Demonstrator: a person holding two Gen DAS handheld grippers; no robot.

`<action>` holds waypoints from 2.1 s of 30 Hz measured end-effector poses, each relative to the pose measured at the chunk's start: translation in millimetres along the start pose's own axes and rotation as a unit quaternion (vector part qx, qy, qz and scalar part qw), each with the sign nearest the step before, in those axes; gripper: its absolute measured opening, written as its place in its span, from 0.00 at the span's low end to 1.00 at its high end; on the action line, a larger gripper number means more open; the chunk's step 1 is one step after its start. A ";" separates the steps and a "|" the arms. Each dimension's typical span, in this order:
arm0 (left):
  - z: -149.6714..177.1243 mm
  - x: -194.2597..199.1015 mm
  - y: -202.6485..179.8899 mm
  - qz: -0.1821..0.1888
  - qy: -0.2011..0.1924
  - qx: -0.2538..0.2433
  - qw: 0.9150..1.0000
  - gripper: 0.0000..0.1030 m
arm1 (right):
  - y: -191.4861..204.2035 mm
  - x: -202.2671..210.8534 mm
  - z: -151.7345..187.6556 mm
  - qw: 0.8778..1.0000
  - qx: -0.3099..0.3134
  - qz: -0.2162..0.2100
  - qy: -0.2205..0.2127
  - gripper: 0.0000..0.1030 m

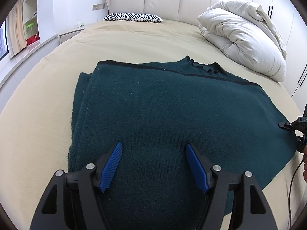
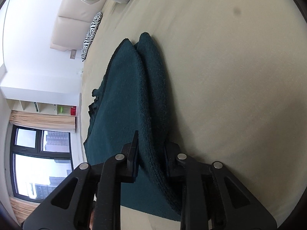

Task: Fold small clothes

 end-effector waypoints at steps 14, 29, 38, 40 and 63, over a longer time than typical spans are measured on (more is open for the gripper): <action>4.6 0.3 3.7 0.022 -0.010 0.015 1.000 0.69 | 47.0 6.8 26.3 0.990 0.077 0.085 -0.077 0.14; 5.5 35.0 64.4 0.166 -0.078 0.197 0.963 0.65 | 245.8 -88.5 209.7 0.850 0.483 0.205 -0.037 0.14; 5.4 14.0 98.5 0.256 -0.059 0.293 0.919 0.69 | 237.0 -146.4 281.6 0.784 0.574 0.237 0.004 0.14; -6.5 7.4 92.9 0.271 -0.049 0.291 0.916 0.74 | 236.7 -142.2 282.6 0.781 0.578 0.235 -0.001 0.14; -41.3 -32.5 93.3 0.298 0.044 0.256 0.919 0.11 | 214.6 -40.0 312.4 0.827 0.556 0.076 0.032 0.51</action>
Point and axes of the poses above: each gripper's, at about its wrist camera, not at the fingertips, and x roughly against the way its jaws point, y to its left, z to its underside, the point moved 1 cm from there along -x, roughly the way its jaws point, and after that the axes turned 11 degrees about -x, right-handed, at the moved point
